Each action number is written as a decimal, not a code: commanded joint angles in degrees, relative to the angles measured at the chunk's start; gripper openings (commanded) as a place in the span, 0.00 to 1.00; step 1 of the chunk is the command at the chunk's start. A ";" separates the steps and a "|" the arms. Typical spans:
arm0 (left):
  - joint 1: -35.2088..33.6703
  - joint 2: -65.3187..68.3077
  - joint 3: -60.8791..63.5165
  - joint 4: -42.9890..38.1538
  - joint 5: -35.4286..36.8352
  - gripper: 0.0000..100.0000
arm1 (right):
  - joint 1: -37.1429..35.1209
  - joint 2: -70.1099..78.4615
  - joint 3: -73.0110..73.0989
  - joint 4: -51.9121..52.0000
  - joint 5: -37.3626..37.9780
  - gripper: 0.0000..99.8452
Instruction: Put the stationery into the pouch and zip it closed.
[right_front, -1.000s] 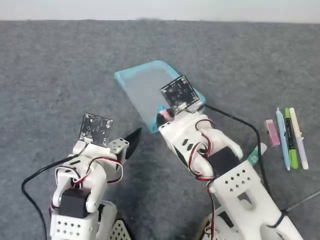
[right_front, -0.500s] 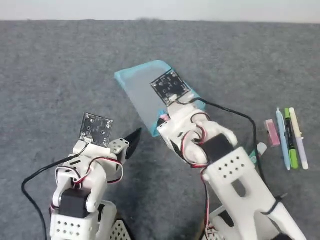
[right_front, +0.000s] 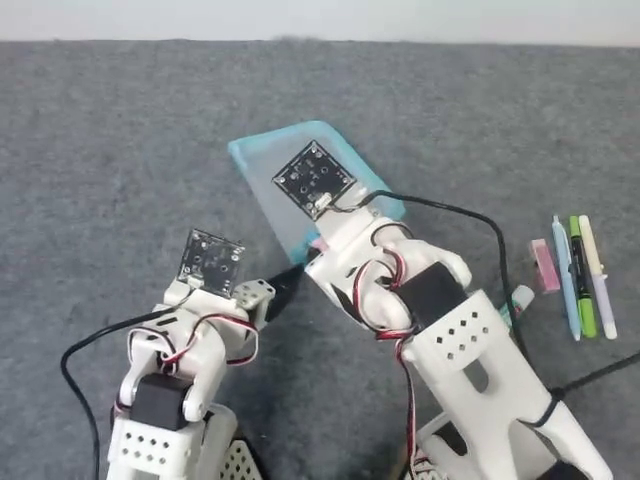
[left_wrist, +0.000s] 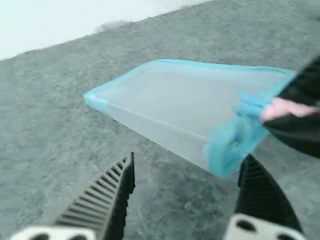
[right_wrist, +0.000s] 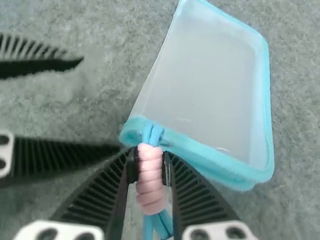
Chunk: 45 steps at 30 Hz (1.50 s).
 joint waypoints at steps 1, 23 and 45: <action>-1.67 -0.35 -0.22 -1.93 -1.23 0.32 | -0.75 -1.01 -4.75 2.95 2.02 0.01; 0.44 -0.79 -3.74 3.96 0.18 0.32 | -0.57 -8.84 -0.09 3.21 4.66 0.01; -5.27 -0.44 2.42 -6.95 0.00 0.32 | -4.09 -11.56 2.02 2.86 3.16 0.01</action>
